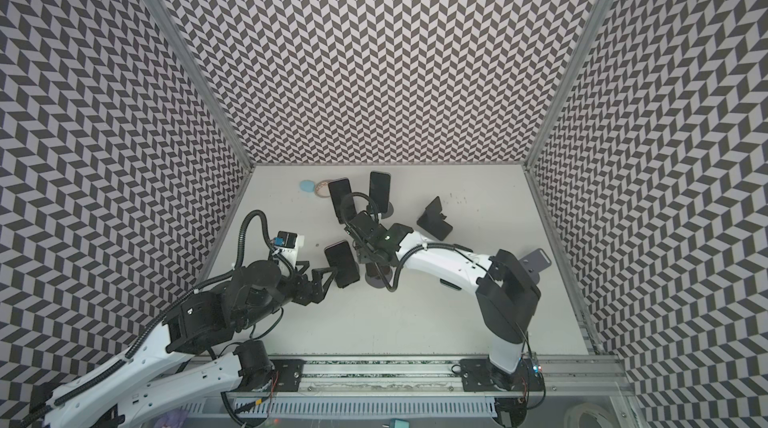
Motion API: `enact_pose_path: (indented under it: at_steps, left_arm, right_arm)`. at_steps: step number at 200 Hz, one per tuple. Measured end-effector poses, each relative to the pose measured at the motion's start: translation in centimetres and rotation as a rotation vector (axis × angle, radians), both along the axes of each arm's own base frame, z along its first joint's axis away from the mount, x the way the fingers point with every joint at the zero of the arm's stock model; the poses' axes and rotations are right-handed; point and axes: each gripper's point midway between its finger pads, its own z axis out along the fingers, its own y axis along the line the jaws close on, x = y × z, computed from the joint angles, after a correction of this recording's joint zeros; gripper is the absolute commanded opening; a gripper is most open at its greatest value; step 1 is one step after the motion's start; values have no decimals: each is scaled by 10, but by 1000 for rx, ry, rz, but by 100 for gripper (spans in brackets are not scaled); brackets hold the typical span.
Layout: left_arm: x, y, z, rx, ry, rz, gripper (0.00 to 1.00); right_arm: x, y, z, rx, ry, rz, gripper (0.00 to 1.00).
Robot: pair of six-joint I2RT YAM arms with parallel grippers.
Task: Remove the phone from the phone stand
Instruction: 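Close the right gripper on the mint-edged phone's top edge on the grey stand, then lift the mint-edged phone off the grey stand with the right gripper while the left withdraws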
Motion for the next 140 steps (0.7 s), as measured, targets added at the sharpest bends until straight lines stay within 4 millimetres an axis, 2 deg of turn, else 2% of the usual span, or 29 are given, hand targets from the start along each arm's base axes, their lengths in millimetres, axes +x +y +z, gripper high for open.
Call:
enact_pose_path:
  at_steps: [88,140]
  left_arm:
    - [0,1,1,1,-8,-4,90]
    - [2,0,1,12,-18,-7,90]
  right_arm:
    - [-2,-1,4,-9,8,5,58]
    - [-2,-2,17,10,-6,5,58]
